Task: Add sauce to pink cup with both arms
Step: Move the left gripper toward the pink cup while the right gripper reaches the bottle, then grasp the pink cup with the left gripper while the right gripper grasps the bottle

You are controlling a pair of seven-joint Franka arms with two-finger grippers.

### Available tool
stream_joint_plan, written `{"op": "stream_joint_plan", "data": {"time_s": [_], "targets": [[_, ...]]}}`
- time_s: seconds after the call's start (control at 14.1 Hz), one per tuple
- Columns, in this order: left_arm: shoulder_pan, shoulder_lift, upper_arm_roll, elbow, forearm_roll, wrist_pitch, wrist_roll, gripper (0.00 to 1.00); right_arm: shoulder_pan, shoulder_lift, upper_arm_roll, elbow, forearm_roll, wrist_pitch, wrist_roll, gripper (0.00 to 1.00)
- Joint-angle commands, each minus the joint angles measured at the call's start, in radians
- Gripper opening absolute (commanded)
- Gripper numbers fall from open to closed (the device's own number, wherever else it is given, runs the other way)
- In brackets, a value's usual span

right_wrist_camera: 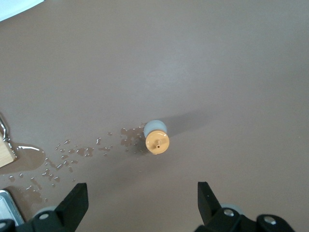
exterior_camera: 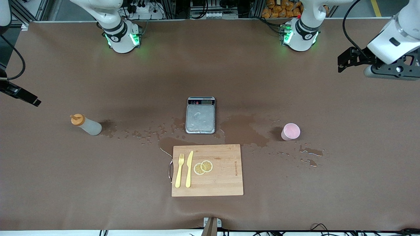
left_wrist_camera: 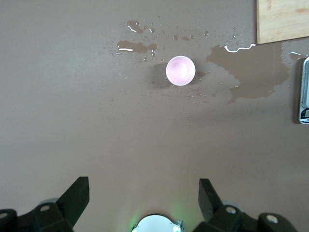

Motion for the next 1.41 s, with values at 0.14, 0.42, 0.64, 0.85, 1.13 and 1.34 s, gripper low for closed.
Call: {"op": "stream_joint_plan", "data": {"time_s": [0.14, 0.42, 0.64, 0.85, 1.13, 1.34], "targets": [[0.006, 0.004, -0.006, -0.129, 0.01, 0.126, -0.013, 1.0, -0.066, 0.013, 0.015, 0.02, 0.004, -0.036, 0.002, 1.0], [0.006, 0.071, -0.006, -0.198, 0.01, 0.232, -0.007, 1.0, -0.144, 0.091, 0.015, 0.052, 0.068, -0.155, 0.129, 1.0], [0.006, 0.146, -0.006, -0.203, 0.01, 0.299, -0.006, 1.0, -0.229, 0.166, 0.017, 0.085, 0.17, -0.172, 0.167, 1.0], [0.009, 0.177, -0.006, -0.236, 0.01, 0.388, -0.004, 1.0, -0.284, 0.227, 0.017, 0.091, 0.214, -0.169, 0.167, 1.0], [0.018, 0.276, -0.007, -0.233, 0.01, 0.488, -0.007, 1.0, -0.35, 0.326, 0.017, 0.118, 0.258, -0.169, 0.163, 1.0], [0.013, 0.338, -0.012, -0.229, 0.005, 0.56, -0.006, 1.0, -0.423, 0.421, 0.017, 0.167, 0.382, -0.169, 0.163, 1.0]]}}
